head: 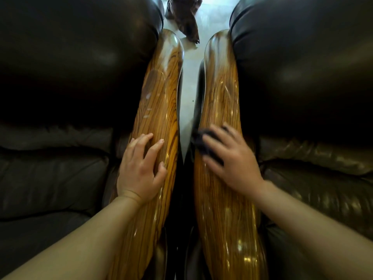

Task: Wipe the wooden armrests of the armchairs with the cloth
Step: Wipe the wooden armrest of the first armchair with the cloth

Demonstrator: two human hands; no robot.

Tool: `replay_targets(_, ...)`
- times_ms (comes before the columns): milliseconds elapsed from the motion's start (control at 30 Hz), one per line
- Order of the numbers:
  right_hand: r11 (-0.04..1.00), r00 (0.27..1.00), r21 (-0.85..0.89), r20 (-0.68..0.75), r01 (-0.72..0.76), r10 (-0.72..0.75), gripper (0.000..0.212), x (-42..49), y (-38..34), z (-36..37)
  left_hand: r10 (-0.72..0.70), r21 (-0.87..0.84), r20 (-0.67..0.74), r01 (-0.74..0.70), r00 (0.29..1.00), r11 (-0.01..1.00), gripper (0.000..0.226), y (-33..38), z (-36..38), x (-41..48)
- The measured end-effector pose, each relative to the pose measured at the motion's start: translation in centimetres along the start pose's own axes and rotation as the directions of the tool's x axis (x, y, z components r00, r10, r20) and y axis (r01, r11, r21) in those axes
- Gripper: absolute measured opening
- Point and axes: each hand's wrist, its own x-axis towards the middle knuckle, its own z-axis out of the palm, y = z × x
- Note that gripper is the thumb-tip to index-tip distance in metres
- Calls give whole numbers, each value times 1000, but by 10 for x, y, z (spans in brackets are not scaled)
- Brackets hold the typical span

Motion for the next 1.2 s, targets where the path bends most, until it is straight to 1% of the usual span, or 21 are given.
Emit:
replay_targets(67,977,975,-33,77,210,-207,52,-57,-2,8,0,0,5,0,1000,1000,54,0,0,0)
replay_targets(133,928,919,-26,157,371,-363,54,-95,4,12,-5,-3,5,5,1000,1000,54,0,0,0)
replay_targets(200,879,864,-20,197,476,-463,54,-100,18,9,-8,-8,-1,8,1000,1000,53,0,0,-1)
replay_targets(233,874,859,-17,193,486,-474,54,-92,25,6,-12,-11,-1,12,1000,1000,53,1,0,-1)
replay_targets(267,890,879,-14,162,456,-448,52,-78,29,3,-14,-14,-2,14,1000,1000,53,1,0,-1)
replay_targets(300,924,918,-5,115,382,-379,50,-61,33,0,-12,-15,-3,12,1000,1000,52,2,0,-1)
replay_targets(367,988,988,24,24,153,-153,49,-23,35,-5,-11,-16,-5,10,1000,1000,53,2,0,-1)
replay_targets(400,999,1000,35,-7,31,-30,51,-1,35,-9,-13,-17,-6,13,1000,1000,53,3,0,-1)
replay_targets(500,968,968,58,-46,-243,245,55,68,39,-15,-9,-21,-8,9,1000,1000,53,2,1,-1)
replay_targets(567,942,941,20,-35,-335,336,57,108,43,-17,-11,-23,-11,11,1000,1000,53,1,1,-2)
replay_targets(633,925,924,-16,-31,-381,380,60,131,43,-16,-3,-18,-9,2,1000,1000,53,1,1,-1)
replay_targets(700,920,920,-17,-28,-390,390,61,133,36,-12,-2,-14,-4,2,1000,1000,53,0,1,0)
replay_targets(733,931,931,1,-24,-365,365,59,124,30,-11,-5,-11,-3,5,1000,1000,53,0,1,0)
replay_targets(833,983,983,31,20,-184,183,49,69,14,-10,-10,-19,2,10,1000,1000,53,1,-1,-2)
replay_targets(933,999,996,40,86,-22,18,48,5,8,-8,-7,-13,2,8,1000,1000,53,1,0,-1)
replay_targets(1000,992,979,18,158,126,-127,48,-21,10,-4,-9,-11,6,9,1000,1000,53,0,2,-1)
replay_targets(1067,954,936,-36,207,299,-286,48,-17,20,-7,-8,-9,4,8,1000,1000,54,-1,2,-1)
replay_targets(1100,941,926,-60,209,334,-315,48,-5,26,-10,-6,-8,3,6,1000,1000,53,-1,2,-1)
replay_targets(1133,948,938,-80,192,308,-289,48,13,30,-12,-4,-8,1,4,1000,1000,53,-1,2,-1)
replay_targets(1167,970,965,-92,159,224,-208,50,35,35,-15,-2,-6,-3,2,1000,1000,53,-1,2,-1)
replay_targets(1200,990,988,-96,120,106,-94,53,60,40,-18,-1,-4,-9,1,1000,1000,53,0,2,-1)
